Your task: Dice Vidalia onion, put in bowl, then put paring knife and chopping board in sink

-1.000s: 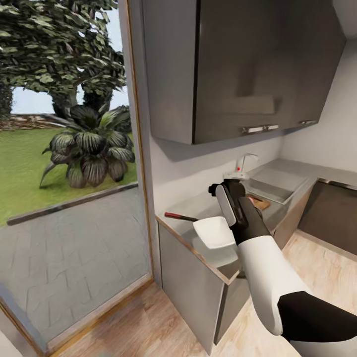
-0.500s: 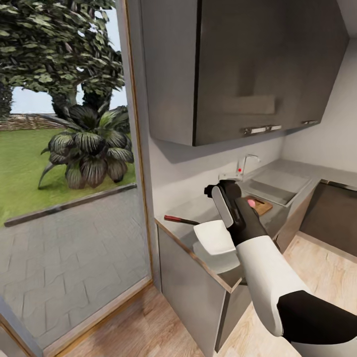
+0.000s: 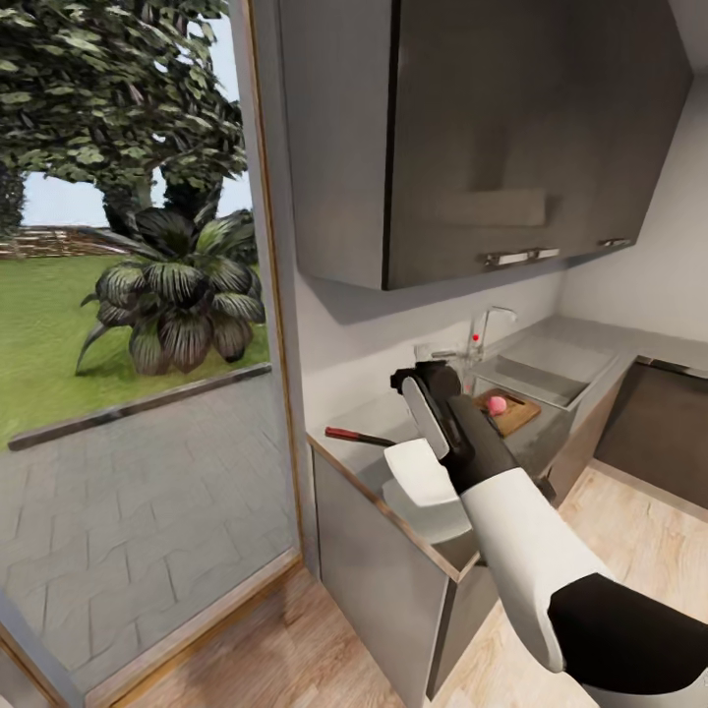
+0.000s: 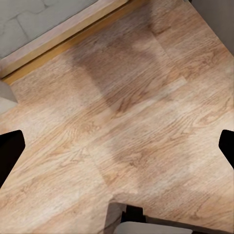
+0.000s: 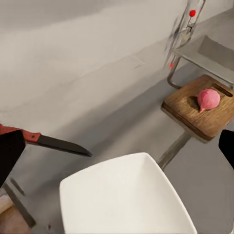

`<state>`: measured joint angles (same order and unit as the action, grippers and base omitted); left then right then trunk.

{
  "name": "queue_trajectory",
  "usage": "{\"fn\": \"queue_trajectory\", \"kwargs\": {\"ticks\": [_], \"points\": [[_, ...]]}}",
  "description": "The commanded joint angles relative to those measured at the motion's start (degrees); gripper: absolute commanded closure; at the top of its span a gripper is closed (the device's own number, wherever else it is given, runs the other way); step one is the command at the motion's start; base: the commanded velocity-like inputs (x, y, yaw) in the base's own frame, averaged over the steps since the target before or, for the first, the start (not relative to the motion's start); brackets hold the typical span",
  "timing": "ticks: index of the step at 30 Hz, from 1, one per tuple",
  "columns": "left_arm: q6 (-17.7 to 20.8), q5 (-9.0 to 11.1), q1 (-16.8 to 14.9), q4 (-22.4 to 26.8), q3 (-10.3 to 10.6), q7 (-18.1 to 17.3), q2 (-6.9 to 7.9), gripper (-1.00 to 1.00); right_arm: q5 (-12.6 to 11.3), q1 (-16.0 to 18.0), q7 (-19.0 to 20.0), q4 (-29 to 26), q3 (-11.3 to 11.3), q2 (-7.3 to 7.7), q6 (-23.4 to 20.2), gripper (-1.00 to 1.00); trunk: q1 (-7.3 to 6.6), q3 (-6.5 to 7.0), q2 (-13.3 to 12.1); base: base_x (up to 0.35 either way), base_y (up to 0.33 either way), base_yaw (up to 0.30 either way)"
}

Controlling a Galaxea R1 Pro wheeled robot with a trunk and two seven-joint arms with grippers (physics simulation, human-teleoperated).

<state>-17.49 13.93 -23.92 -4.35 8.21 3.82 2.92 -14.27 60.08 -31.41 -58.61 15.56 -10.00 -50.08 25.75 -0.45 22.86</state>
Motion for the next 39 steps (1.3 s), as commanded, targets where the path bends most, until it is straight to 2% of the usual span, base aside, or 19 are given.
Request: {"fn": "queue_trajectory", "kwargs": {"ticks": [1, 4, 6, 9, 14, 21, 39], "points": [[-0.35, 0.40, -0.04, -0.22, 0.49, 0.05, -0.02, -1.00, -1.92, 0.04, 0.19, 0.04, 1.35, 0.00, -0.16, -1.00, 0.03, -0.05, 0.06, 0.084, 0.006, 0.000], [-0.35, 0.40, -0.03, -0.22, 0.49, 0.05, -0.02, -1.00, -4.58, 0.04, 0.62, 0.29, 1.93, 0.00, -0.18, -1.00, 0.03, -0.05, 0.06, 0.119, 0.034, 0.000], [-0.35, 0.40, 0.00, -0.27, 0.49, 0.05, -0.02, -1.00, -7.65, 0.04, 0.81, 1.56, 2.23, 0.00, -0.14, -1.00, 0.03, -0.05, 0.06, 0.155, 0.066, 0.000], [-0.34, 0.40, 0.07, -0.31, 0.49, 0.05, 0.05, -1.00, -9.51, 0.04, 0.98, 3.47, 2.35, 0.00, -0.08, -1.00, 0.03, -0.05, 0.06, 0.168, 0.078, 0.000], [-0.28, 0.40, 0.28, -0.38, 0.49, 0.05, 0.06, -1.00, -9.83, 0.04, 1.07, 4.47, 2.37, 0.00, 1.09, -1.00, 0.03, -0.05, 0.06, 0.180, 0.120, 0.000], [5.63, 0.40, 0.44, -0.37, 0.47, -0.44, 0.01, -1.00, -10.01, 0.04, 1.08, 6.88, 2.37, 0.00, 3.42, -1.00, 0.03, -0.05, 0.06, 0.203, 0.194, 0.000], [6.42, 0.40, 0.45, -0.35, 0.49, -0.48, -0.02, -1.00, -10.16, -0.05, 1.09, 7.35, 2.29, 0.00, 4.11, -1.00, 0.03, -0.05, 0.06, 0.034, 0.020, 0.000]]}}
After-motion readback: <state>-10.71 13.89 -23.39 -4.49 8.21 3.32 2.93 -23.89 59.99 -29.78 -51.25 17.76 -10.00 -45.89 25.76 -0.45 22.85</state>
